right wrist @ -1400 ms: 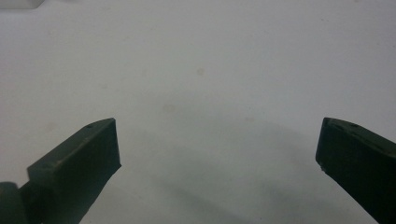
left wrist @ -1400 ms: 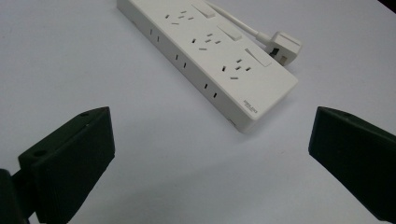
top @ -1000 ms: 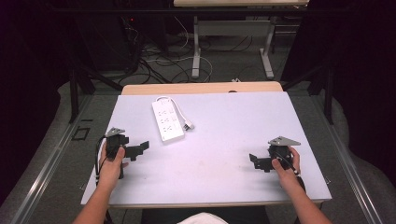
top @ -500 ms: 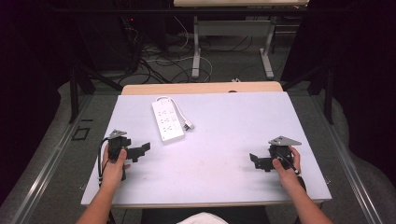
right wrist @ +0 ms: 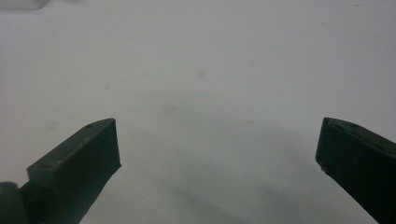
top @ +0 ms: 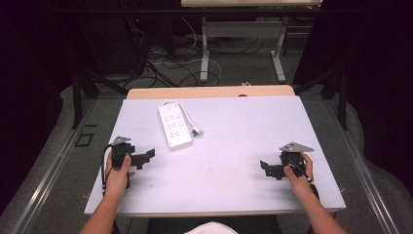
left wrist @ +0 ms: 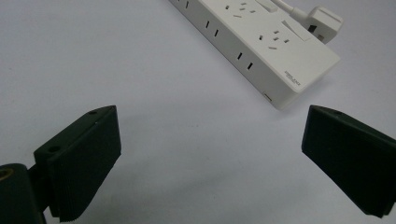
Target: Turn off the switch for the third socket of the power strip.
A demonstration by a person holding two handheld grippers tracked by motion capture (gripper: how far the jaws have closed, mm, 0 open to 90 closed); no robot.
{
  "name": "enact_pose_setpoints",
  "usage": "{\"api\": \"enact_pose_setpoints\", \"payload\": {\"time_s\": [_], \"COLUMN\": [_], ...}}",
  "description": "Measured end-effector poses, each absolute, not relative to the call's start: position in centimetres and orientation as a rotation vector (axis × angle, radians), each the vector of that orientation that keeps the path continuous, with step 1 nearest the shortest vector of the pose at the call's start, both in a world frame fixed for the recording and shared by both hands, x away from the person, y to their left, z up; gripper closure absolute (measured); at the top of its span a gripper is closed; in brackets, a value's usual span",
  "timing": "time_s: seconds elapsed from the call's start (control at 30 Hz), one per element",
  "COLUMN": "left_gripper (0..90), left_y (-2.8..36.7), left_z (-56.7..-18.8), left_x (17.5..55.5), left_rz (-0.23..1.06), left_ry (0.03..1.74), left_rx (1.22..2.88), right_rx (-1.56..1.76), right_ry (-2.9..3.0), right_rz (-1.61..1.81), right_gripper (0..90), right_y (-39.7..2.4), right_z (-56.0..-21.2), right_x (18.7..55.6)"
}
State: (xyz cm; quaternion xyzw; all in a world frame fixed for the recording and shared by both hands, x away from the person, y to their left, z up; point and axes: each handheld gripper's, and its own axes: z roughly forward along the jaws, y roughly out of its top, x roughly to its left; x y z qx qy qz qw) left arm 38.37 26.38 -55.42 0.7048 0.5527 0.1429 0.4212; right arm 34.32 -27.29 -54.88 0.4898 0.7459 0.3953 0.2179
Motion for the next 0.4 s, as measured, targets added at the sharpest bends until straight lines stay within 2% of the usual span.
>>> {"api": "enact_pose_setpoints", "payload": {"time_s": [0.4], "left_gripper": [5.0], "left_y": [26.48], "left_z": [-55.32], "left_x": [38.36], "left_rz": [0.365], "left_ry": [1.389], "left_rx": [1.744], "right_rx": [1.360], "right_ry": [2.065], "right_rz": [1.096], "right_gripper": [0.0], "right_y": [-27.26], "right_z": [-54.88], "right_x": [34.30]}}
